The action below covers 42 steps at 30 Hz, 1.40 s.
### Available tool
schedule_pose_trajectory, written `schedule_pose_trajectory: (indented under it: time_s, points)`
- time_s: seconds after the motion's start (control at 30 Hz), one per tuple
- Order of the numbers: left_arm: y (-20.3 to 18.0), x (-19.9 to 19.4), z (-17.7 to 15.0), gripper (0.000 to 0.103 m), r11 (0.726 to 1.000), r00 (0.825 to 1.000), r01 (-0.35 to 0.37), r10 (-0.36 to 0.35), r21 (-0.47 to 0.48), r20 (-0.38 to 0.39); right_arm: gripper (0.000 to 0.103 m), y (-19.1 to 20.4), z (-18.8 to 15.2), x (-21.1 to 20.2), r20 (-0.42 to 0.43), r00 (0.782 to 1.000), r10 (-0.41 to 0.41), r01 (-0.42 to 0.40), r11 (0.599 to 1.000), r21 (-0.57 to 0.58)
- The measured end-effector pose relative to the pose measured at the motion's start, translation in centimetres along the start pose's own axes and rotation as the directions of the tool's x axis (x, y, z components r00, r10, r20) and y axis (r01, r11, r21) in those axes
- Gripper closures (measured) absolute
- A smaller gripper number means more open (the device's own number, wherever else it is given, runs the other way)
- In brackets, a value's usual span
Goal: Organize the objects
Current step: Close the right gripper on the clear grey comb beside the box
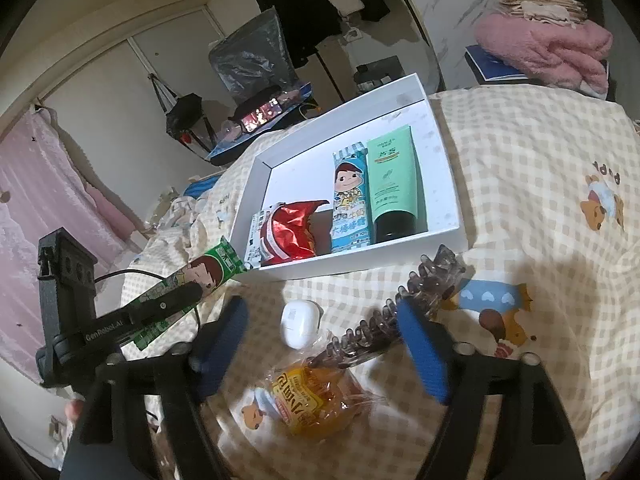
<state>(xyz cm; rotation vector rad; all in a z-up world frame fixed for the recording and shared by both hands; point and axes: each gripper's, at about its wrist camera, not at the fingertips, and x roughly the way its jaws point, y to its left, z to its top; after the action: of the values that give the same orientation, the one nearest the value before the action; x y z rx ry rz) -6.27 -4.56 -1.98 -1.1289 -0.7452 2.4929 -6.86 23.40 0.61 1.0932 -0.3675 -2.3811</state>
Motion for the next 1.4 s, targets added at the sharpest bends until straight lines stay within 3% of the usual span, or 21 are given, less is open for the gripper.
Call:
schedule_pose_trajectory:
  time_s: [0.27,0.43,0.57,0.77,0.97,1.1,1.17,1.2,1.4]
  points:
    - [-0.7,0.1,-0.1,0.093,0.998,0.999,-0.042,0.041,0.05,0.011,0.023,2.5,-0.2,0.2,-0.035,0.998,-0.054,0.05,0.994,-0.102]
    - [-0.9,0.7,-0.4,0.093,0.997,0.999,-0.029,0.03,0.068,-0.013,0.023,0.6,0.0,1.0,-0.09,0.986,-0.14,0.138,0.99,-0.029]
    - [-1.6,0.6,-0.6,0.093,0.992,0.998,-0.061,0.061,0.11,0.008,0.023,-2.1,-0.1,1.3,-0.116,0.99,-0.075,0.087,0.991,0.102]
    - [-1.7,1.2,-0.7,0.093,0.991,0.998,-0.064,0.066,0.121,-0.013,0.027,-3.7,-0.7,2.3,-0.094,0.995,0.022,-0.004,0.983,0.183]
    - [-1.9,1.8,-1.0,0.093,0.987,0.996,-0.082,0.086,0.138,-0.024,0.028,-4.2,-1.3,3.4,-0.114,0.993,0.016,0.009,0.978,0.21]
    - [-1.9,1.7,-1.1,0.093,0.987,0.996,-0.082,0.085,0.139,-0.019,0.035,-5.0,-1.7,3.6,-0.099,0.995,0.006,0.018,0.971,0.237]
    - [-1.9,1.6,-1.0,0.093,0.987,0.996,-0.082,0.085,0.136,-0.016,0.044,-5.5,-1.9,3.6,-0.088,0.996,0.006,0.017,0.965,0.263]
    - [-1.9,1.6,-1.0,0.093,0.988,0.996,-0.081,0.084,0.134,-0.017,0.058,-5.7,-2.0,3.6,-0.088,0.996,-0.019,0.042,0.963,0.268]
    - [-1.8,1.6,-0.9,0.093,0.989,0.997,-0.079,0.082,0.127,-0.015,0.068,-6.6,-1.7,2.3,-0.044,0.999,0.022,-0.006,0.938,0.346]
